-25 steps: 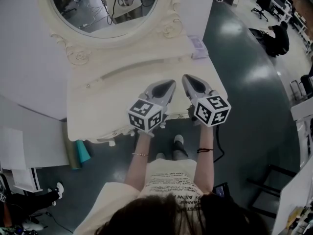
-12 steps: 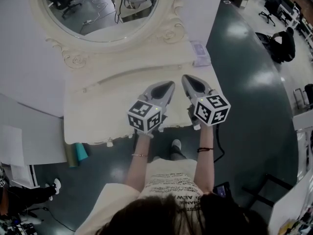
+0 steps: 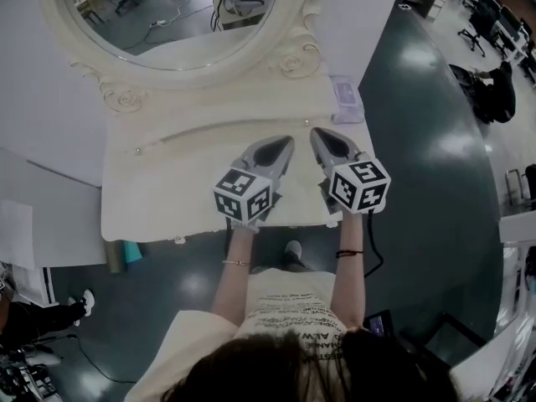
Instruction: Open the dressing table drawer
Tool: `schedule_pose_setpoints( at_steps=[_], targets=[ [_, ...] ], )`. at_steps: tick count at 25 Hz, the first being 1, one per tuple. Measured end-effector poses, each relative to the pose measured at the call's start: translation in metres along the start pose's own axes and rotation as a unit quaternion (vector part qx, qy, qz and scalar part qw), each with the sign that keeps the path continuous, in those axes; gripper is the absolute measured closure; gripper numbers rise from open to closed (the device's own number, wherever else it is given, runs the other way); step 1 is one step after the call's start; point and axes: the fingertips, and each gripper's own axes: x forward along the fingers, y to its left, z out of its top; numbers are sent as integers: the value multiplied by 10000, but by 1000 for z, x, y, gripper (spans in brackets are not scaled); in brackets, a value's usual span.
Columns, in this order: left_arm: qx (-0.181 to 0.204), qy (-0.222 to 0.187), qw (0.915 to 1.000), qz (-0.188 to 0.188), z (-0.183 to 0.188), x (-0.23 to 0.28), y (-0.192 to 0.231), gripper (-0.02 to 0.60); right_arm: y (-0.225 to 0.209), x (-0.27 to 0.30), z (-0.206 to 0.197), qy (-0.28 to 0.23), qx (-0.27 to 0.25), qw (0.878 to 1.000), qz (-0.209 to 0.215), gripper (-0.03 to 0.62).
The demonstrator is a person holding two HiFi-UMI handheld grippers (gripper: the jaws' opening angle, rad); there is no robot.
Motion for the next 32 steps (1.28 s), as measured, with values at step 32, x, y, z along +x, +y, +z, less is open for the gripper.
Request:
schedule_pose_setpoints(
  at_steps=[32],
  targets=[
    [-481,720,9960,-210,-62,39,57,583,-45,67,-62,815,342,9941,-626,591]
  ],
)
